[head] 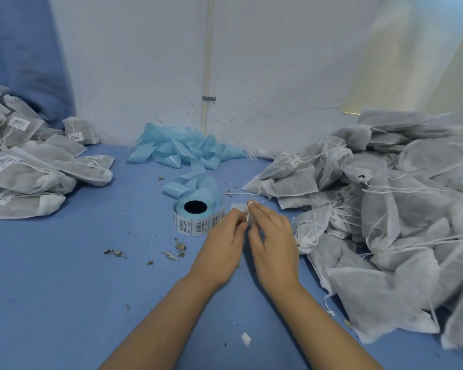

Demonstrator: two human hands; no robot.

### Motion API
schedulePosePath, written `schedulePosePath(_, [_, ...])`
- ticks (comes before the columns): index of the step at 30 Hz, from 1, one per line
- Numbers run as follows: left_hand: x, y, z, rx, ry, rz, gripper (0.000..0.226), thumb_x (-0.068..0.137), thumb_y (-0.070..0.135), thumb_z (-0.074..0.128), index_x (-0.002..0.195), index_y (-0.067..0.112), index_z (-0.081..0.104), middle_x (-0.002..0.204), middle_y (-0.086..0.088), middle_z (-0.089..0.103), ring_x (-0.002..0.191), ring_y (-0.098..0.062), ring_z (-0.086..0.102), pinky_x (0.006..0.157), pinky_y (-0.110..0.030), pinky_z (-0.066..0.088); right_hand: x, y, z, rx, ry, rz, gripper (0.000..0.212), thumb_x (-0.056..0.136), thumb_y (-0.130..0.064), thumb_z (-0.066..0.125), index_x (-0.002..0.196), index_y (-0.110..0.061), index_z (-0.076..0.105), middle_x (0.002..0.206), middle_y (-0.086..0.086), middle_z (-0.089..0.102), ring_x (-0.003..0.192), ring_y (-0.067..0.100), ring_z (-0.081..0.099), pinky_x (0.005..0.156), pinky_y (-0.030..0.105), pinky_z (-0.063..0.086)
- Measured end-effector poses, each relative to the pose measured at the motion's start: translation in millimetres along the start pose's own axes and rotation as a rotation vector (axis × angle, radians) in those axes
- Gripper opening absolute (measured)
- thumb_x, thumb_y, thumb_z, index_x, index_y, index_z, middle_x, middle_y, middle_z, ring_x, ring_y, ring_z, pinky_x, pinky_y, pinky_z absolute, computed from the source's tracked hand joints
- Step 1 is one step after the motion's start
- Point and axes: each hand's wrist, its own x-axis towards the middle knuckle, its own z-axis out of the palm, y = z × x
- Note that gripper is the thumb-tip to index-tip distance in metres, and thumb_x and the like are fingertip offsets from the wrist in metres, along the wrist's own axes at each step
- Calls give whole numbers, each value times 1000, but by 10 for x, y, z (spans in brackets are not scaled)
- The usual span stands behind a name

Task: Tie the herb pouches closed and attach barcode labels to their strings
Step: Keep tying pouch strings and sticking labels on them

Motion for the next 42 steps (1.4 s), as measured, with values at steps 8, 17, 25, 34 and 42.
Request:
schedulePosePath(8, [-25,-16,-5,56,-40,-28,11,98,20,47,92,17,56,88,2,63,84,-18,57,79,-42,47,20,104,0,341,117,155,20,88,-10,64,100,-25,72,94,-21,65,98,13,57,85,14,41])
schedulePosePath(17, [-28,-24,-10,95,-5,-80,12,95,27,49,85,26,55,74,3,61,70,-16,56,72,-37,45,55,94,-27,550,138,364,23,81,-18,73,79,-41,70,88,-14,72,89,9,65,81,21,49])
schedulePosePath(25, [8,-25,-15,-103,62,-192,16,99,23,45,89,16,55,68,7,56,58,5,52,56,-9,38,61,99,-14,551,68,335,14,82,-19,73,83,-33,74,89,-11,73,91,10,64,77,17,47])
schedulePosePath(34, [21,-35,-50,-247,130,-229,21,100,28,44,93,13,56,58,-5,57,54,-3,53,55,-7,39,51,82,-30,512,3,284,8,84,-18,72,87,-22,78,86,-12,73,93,16,63,79,24,48])
schedulePosePath(42, [45,-34,-73,-344,200,-226,19,96,24,53,87,7,56,59,-4,63,50,-10,54,55,-14,43,38,31,-30,401,-37,185,10,82,-20,73,81,-30,76,80,-17,71,86,3,55,78,21,44])
